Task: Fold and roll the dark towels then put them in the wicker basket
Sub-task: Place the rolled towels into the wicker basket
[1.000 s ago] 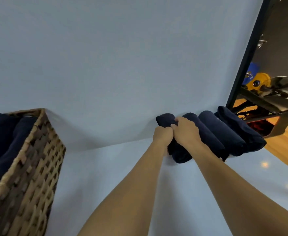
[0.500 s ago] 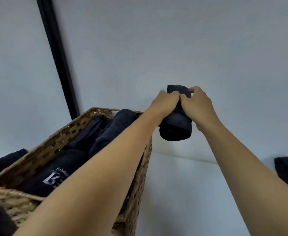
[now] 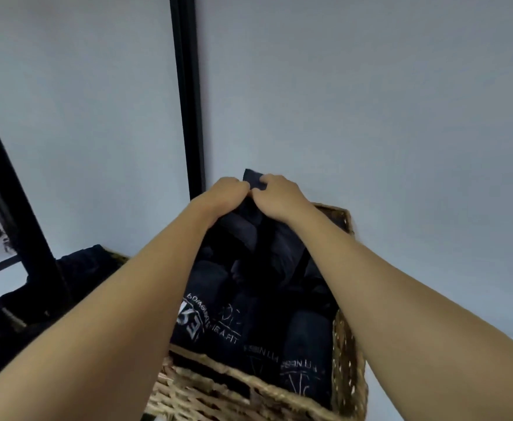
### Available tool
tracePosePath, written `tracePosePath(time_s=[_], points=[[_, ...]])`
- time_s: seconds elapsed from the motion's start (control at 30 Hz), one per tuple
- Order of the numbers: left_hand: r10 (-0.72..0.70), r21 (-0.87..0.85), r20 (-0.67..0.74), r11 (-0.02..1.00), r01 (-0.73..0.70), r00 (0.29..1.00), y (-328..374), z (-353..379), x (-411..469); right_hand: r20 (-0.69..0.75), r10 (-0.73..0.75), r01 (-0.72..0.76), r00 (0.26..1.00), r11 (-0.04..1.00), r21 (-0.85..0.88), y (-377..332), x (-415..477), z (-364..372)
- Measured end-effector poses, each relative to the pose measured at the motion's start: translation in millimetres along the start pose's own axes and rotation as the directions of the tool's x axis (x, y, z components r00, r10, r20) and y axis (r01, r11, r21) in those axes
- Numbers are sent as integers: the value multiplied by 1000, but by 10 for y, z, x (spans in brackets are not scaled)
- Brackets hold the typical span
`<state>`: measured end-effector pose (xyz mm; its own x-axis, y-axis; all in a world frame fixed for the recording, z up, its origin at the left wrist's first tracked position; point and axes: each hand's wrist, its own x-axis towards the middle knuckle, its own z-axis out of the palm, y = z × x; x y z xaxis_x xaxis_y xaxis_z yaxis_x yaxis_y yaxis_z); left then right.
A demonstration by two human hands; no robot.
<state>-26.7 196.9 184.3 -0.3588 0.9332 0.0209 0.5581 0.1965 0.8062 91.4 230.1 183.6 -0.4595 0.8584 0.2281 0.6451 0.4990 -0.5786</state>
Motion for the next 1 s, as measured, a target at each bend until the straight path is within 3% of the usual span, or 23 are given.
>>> tracePosePath(time_s=[0.13, 0.33, 0.47, 0.53, 0.6, 0.7, 0.8, 0.9, 1.0], points=[[106, -8, 110, 994, -106, 988, -299, 185, 216, 37, 22, -12, 999, 969, -245, 178, 98, 209], [215, 56, 72, 974, -219, 974, -495, 257, 397, -26, -46, 29, 999, 887, -461, 164, 250, 316], [292, 212, -66, 938, -273, 954, -557, 317, 385, 83, -92, 122, 992, 841, -527, 208, 335, 444], [383, 390, -158, 871, -299, 910, -541, 348, 391, 110, -98, 143, 989, 822, -551, 275, 373, 499], [439, 512, -112, 794, -327, 892, -536, 378, 410, 130, -103, 160, 986, 799, -580, 310, 386, 504], [414, 558, -7, 757, -340, 910, -542, 388, 427, 165, -92, 173, 982, 792, -586, 334, 375, 508], [393, 569, -4, 757, -322, 919, -523, 361, 362, 164, -89, 157, 983, 868, -472, 326, 343, 479], [328, 537, -50, 805, -251, 943, -374, 325, 238, 51, -70, 75, 996, 992, -106, 289, 238, 327], [329, 428, -170, 874, -231, 929, -18, 427, 82, -74, 13, -3, 997, 990, 139, 288, 53, 38]])
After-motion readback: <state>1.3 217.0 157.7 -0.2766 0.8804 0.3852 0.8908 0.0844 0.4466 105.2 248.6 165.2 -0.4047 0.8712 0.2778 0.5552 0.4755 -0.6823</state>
